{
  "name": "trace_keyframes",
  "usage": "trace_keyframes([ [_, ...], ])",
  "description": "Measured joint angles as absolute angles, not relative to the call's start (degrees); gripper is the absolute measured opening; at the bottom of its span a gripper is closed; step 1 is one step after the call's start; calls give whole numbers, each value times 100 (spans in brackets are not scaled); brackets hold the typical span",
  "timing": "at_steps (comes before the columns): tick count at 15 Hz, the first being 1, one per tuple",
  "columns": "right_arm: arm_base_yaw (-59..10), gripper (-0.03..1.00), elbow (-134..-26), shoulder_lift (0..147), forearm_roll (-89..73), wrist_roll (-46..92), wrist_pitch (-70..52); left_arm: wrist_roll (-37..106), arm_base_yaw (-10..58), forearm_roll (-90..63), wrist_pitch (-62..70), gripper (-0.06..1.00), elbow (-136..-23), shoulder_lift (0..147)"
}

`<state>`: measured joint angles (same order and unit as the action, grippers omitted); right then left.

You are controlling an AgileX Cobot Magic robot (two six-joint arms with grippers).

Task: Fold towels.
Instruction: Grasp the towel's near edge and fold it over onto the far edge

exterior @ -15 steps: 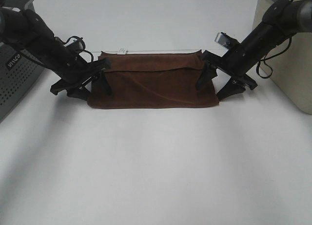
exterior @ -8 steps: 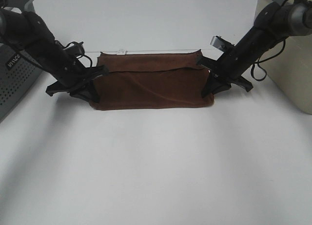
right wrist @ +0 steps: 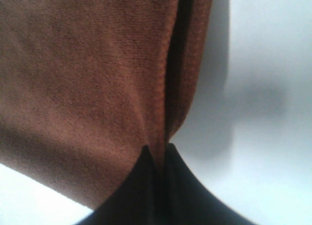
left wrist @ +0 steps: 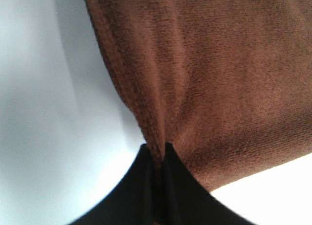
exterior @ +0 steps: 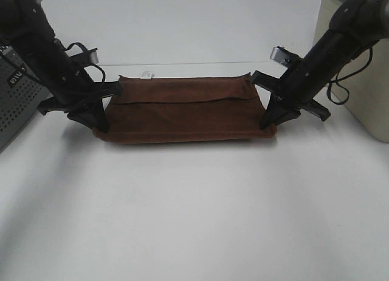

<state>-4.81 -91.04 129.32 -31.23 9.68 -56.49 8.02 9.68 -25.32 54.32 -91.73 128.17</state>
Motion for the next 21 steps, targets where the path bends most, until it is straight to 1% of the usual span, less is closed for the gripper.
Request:
trace_keyframes([
  [2, -487, 0, -8210, 12519, -3168, 1060, -5374, 802, 1026, -2532, 5334, 1, -8520, 12433],
  [5, -561, 0, -7374, 12112, -3329, 1278, -5220, 808, 1066, -2538, 5094, 1, -7517, 11975],
  [7, -710, 0, -7214, 12032, -3363, 1329, -5214, 808, 1066, -2515, 4956, 1, -7151, 11786],
  [9, -756, 0, -7219, 11952, -3415, 1369, -5168, 802, 1066, -2492, 4870, 1, -7133, 11602],
  [12, -756, 0, -7660, 11912, -3352, 1369, -5162, 372, 1066, -2435, 4750, 1, -7506, 11511],
  [15, -756, 0, -8422, 11969, -3243, 1306, -5105, -69, 1066, -2149, 4406, 1, -7976, 11511],
  [19, -756, 0, -9689, 12651, -2974, 1071, -5237, -206, 1066, -2051, 3335, 1, -8296, 11671],
  [21, -756, 0, -10256, 13155, -2888, 1060, -5225, -212, 1066, -2051, 3117, 1, -8554, 12066],
])
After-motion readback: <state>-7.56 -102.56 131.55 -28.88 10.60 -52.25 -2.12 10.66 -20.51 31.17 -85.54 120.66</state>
